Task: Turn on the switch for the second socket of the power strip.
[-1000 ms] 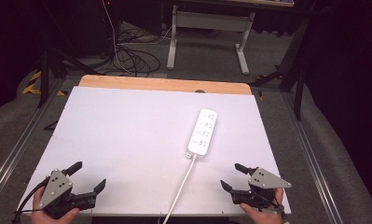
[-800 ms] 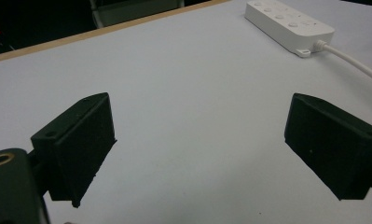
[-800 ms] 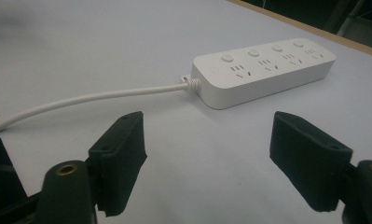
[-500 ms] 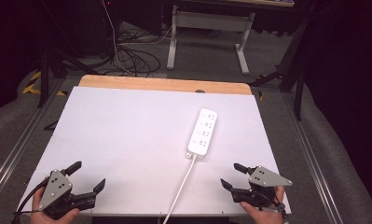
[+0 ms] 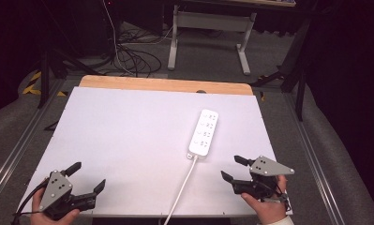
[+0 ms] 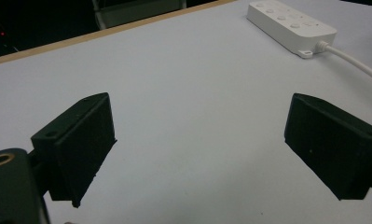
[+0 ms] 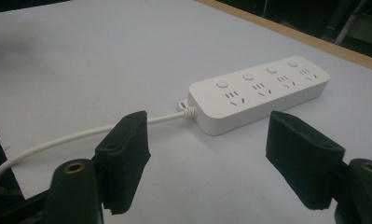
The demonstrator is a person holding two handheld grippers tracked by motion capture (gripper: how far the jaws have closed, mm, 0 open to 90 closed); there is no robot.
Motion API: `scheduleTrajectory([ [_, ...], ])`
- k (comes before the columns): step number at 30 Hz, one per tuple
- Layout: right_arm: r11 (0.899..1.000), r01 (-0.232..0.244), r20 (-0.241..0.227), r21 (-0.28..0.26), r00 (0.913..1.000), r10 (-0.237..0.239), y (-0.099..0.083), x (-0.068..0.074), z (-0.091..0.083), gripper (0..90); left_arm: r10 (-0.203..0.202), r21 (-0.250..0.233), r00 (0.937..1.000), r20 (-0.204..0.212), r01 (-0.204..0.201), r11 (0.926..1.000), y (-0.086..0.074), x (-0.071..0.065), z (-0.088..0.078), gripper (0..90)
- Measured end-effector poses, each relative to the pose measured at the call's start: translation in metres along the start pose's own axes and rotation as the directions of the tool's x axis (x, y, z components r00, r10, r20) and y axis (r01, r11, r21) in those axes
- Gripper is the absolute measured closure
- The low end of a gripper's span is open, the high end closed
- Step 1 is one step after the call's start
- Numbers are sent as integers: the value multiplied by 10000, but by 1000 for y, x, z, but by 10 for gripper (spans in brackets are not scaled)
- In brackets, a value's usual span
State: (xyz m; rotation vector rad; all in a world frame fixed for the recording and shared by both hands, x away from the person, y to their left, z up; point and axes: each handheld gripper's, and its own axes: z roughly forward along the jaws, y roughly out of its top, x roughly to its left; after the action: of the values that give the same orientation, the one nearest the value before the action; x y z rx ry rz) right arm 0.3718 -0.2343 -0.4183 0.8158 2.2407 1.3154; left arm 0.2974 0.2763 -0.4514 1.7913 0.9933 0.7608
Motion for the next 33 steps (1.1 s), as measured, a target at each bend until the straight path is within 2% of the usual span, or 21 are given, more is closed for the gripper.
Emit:
scheduleTrajectory([
  [11, 9995, 285, -34, 147, 9996, -285, 28, -3, 10, 302, 41, 18, 10000, -8, -41, 10000, 0, 0, 0, 93],
  [13, 9995, 270, -66, 142, 9996, -269, 30, -4, 11, 305, 58, 24, 10000, -20, -58, 10000, 0, 0, 0, 94],
  [16, 10000, 30, -360, -18, 9993, -31, 36, -8, 15, 307, 72, 39, 10000, -17, -72, 10000, 0, 0, 0, 96],
  [28, 9999, 61, -296, 98, 9995, -58, 53, -18, 29, 316, 95, 58, 10000, -24, -95, 9999, 0, 0, 0, 97],
  [33, 10000, 28, -504, 57, 9987, -26, 62, -21, 37, 316, 133, 72, 9999, 14, -134, 9999, 0, 0, 0, 100],
])
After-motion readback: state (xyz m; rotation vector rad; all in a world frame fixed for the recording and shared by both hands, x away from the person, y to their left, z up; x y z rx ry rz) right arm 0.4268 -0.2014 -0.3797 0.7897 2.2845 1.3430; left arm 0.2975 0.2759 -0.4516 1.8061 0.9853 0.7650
